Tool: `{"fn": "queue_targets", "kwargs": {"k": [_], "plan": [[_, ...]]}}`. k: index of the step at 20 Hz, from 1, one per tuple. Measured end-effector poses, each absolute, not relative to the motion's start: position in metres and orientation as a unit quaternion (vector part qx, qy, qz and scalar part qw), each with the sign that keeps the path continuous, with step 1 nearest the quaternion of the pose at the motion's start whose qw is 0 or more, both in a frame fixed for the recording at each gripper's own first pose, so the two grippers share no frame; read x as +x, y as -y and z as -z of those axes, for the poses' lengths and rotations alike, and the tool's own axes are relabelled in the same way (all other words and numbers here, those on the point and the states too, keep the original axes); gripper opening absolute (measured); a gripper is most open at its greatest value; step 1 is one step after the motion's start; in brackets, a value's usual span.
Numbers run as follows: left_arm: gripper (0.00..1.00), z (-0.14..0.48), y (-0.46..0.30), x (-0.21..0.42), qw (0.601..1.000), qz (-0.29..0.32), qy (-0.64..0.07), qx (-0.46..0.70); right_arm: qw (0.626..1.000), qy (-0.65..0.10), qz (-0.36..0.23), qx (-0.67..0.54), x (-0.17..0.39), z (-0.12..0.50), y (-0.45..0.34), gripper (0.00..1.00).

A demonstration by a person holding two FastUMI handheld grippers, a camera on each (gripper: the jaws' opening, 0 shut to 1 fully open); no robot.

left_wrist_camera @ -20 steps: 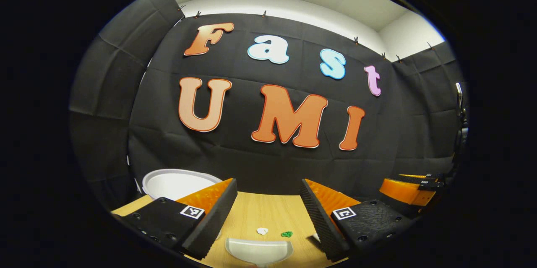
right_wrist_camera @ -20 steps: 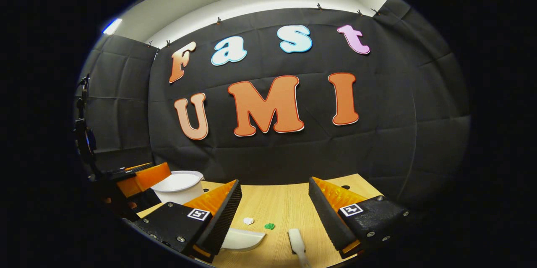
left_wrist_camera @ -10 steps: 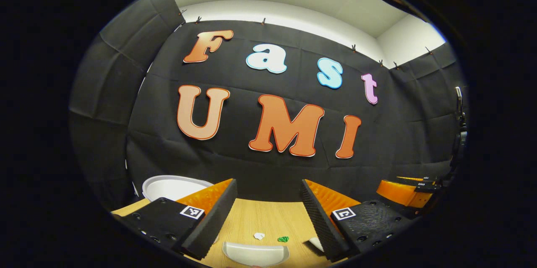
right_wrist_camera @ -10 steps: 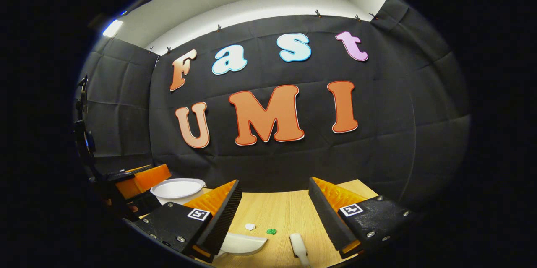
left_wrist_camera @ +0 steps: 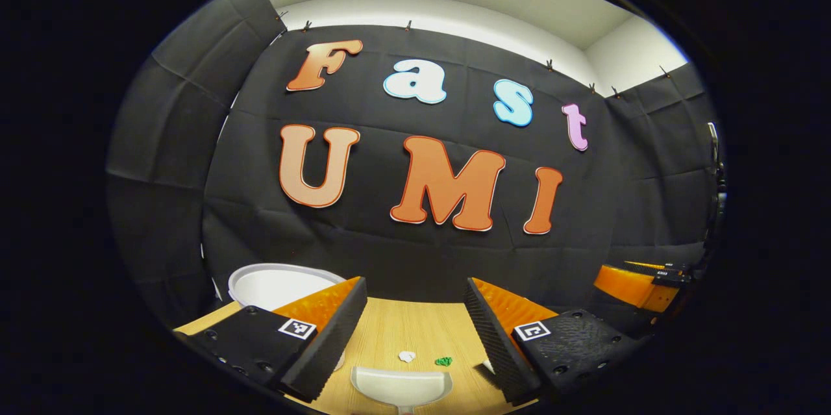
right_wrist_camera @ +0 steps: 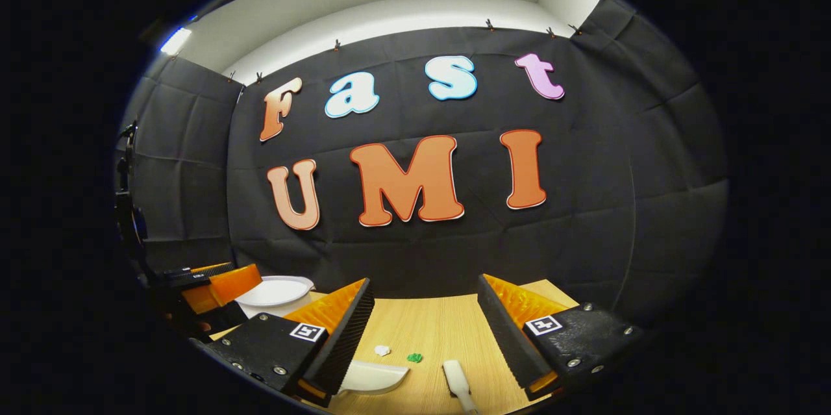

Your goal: Pick up the small broom and dustpan from the desktop, sweep the trash into the dustpan with the broom, and then empty the trash into the garbage bin.

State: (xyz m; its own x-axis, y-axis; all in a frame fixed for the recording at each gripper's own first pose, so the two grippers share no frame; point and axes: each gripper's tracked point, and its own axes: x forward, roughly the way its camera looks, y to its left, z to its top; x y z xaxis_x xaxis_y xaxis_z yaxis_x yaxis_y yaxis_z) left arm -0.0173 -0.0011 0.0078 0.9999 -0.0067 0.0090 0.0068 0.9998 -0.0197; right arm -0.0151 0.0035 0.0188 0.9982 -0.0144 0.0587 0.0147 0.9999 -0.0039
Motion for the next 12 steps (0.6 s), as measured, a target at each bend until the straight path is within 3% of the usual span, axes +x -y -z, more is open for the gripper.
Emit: {"fn": "queue_targets", "kwargs": {"k": [2,3,8,12], "plan": [[0.95,-0.008,0.006,-0.021,1.000,0.015,0.001,-0.016,1.000,0.026,0.005,-0.003,-0.016,-0.017,-0.005,1.00],[0.94,-0.005,0.007,-0.021,1.000,0.018,-0.003,-0.015,1.000,0.023,0.005,-0.006,-0.017,-0.014,-0.004,0.96],[0.94,0.011,0.026,-0.025,0.996,0.063,-0.041,-0.037,1.000,0.013,0.001,-0.004,-0.021,-0.011,-0.008,0.96],[0.95,0.017,0.019,-0.026,0.995,0.064,-0.054,-0.056,1.000,0.004,0.006,-0.006,-0.023,-0.007,-0.008,0.96]]}}
